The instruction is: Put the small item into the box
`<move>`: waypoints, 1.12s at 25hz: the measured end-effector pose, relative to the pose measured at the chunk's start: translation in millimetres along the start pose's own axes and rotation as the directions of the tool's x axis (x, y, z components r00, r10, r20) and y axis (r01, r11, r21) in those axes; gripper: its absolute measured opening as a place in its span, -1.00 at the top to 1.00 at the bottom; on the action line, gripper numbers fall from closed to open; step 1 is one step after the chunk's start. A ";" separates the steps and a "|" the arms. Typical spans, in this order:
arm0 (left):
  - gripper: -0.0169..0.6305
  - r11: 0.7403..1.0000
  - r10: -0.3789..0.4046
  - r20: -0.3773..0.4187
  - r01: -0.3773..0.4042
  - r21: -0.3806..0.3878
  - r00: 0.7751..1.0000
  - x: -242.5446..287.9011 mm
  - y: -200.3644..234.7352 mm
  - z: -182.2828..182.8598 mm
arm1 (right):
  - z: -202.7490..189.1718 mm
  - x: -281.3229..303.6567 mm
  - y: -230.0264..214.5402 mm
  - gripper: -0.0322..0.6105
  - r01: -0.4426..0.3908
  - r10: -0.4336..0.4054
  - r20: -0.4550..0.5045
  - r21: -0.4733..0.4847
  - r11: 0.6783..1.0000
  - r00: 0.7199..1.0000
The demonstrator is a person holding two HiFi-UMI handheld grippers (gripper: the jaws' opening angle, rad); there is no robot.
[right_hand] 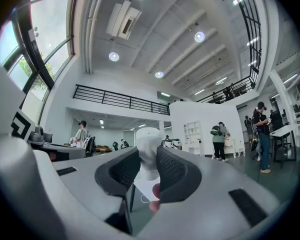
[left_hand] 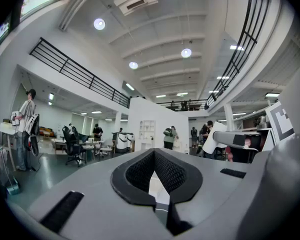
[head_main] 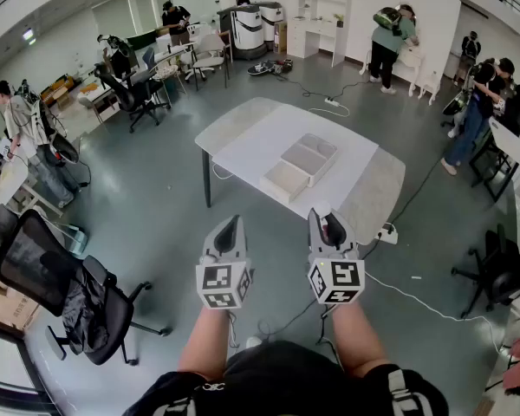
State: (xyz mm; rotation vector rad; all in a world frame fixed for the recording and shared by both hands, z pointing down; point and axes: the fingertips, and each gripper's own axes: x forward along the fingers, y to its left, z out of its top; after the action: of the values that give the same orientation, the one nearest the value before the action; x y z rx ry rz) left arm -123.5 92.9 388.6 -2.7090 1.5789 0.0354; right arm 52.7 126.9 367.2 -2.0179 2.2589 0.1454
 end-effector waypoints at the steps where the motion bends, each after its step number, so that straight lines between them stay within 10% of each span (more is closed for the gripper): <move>1: 0.91 1.000 -0.004 0.001 0.004 -0.003 1.000 -0.5 1.9 -0.4 | 0.3 0.3 3.1 0.58 0.001 -0.001 0.001 0.001 1.000 1.000; 28: 0.91 0.995 -0.103 0.002 0.103 -0.001 0.995 25.8 63.8 -11.2 | -9.4 38.8 51.0 0.57 0.044 -0.046 0.039 0.063 0.997 0.998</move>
State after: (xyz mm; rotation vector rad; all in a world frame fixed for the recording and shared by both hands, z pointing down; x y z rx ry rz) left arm -166.2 38.9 399.7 -2.7857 1.4374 0.0379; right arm -2.5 93.2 370.9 -2.0139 2.1643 0.1100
